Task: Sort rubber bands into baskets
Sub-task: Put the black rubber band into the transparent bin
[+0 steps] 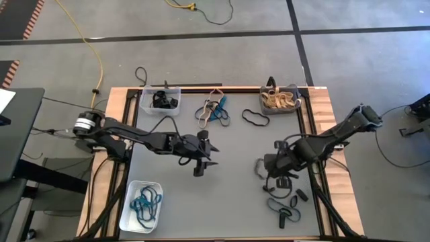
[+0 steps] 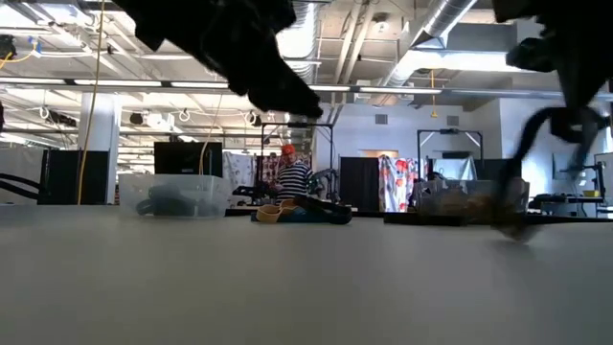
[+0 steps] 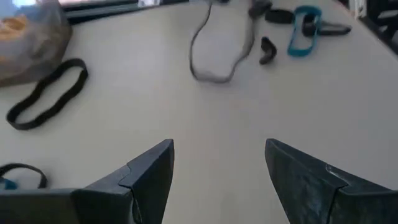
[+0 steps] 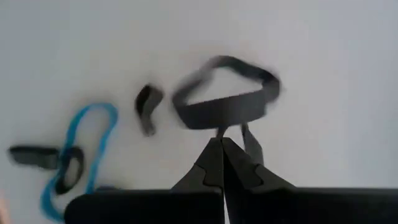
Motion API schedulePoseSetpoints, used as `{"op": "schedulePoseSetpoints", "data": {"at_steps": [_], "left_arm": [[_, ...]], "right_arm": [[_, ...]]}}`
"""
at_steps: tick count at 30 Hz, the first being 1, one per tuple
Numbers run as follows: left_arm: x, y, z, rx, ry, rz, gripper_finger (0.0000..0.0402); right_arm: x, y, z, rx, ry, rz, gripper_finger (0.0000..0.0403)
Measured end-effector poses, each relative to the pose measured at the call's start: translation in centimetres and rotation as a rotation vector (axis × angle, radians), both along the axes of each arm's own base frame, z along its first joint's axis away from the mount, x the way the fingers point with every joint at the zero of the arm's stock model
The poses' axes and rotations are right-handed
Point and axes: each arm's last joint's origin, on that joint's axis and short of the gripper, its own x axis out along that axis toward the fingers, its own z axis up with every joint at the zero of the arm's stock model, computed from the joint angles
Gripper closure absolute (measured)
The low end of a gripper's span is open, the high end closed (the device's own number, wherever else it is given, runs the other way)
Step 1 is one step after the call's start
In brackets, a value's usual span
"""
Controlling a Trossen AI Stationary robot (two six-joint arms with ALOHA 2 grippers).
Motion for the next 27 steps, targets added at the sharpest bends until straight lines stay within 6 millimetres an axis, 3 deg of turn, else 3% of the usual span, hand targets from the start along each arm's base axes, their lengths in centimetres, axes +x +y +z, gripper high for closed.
{"op": "schedulePoseSetpoints", "data": {"at_steps": [5,10,17,27], "left_arm": [[0.6,0.1,-1.1,0.008,0.017,0.001,0.0159],[0.7,0.1,-1.0,0.028,-0.004,-0.010,0.0159],[1.1,0.1,-0.1,0.028,-0.107,-0.012,0.0159],[1.8,-0.1,1.7,-0.008,-0.301,-0.067,0.0159]], "right_arm": [[0.5,0.4,-0.2,0.062,0.005,0.036,0.0384],[2.2,1.0,0.5,0.028,-0.224,0.136,0.0384],[3.9,0.4,1.1,-0.006,-0.376,0.185,0.0384],[8.4,-0.6,1.5,-0.109,-0.664,0.292,0.0384]]}}
